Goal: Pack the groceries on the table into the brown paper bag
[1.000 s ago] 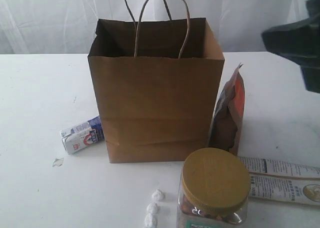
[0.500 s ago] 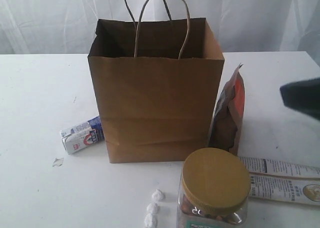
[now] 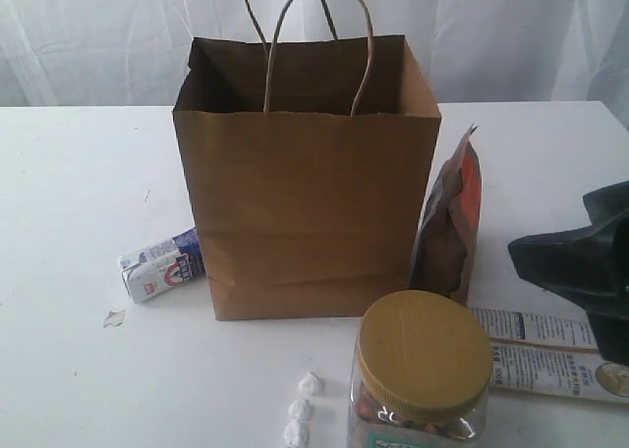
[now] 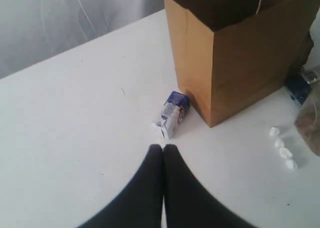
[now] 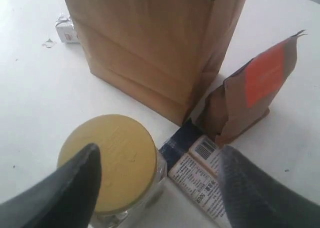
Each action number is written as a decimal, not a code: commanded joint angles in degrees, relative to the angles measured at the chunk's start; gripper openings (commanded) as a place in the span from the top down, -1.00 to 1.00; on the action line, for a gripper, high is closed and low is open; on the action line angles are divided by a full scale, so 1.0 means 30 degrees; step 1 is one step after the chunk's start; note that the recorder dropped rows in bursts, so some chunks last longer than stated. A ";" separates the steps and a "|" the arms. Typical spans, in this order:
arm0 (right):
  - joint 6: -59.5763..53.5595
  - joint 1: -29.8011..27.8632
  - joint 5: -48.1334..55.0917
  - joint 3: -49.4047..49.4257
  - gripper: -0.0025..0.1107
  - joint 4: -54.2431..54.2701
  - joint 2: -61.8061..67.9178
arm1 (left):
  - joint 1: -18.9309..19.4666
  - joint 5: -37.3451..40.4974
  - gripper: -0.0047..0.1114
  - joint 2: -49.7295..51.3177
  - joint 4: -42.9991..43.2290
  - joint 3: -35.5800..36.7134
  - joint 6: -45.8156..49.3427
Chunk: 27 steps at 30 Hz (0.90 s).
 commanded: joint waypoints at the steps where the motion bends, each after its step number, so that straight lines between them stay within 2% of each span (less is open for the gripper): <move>1: -0.0116 0.0098 -0.0648 0.0031 -0.14 0.0080 -0.0044 | -0.0056 -0.2329 0.92 -0.2962 -0.0065 0.3908 -0.2476; 4: -0.0116 0.0098 -0.0695 0.0031 -0.14 0.0080 -0.0044 | -0.0056 -0.3660 0.92 -0.4101 -0.0065 0.5533 -0.4266; 7: 0.0036 0.0098 -0.0685 0.0031 -0.14 0.0080 -0.0044 | -0.0056 -0.4798 0.92 -0.4547 0.0202 0.6705 -0.4307; 11: 0.0120 0.0098 -0.0685 0.0031 -0.14 0.0080 -0.0044 | -0.0056 -0.5067 0.92 -0.4547 0.0242 0.7555 -0.4307; 27: -0.0170 0.0098 -0.0717 0.0031 -0.14 -0.0033 -0.0044 | -0.0056 -0.4455 0.92 -0.4547 0.0242 0.7741 -0.4307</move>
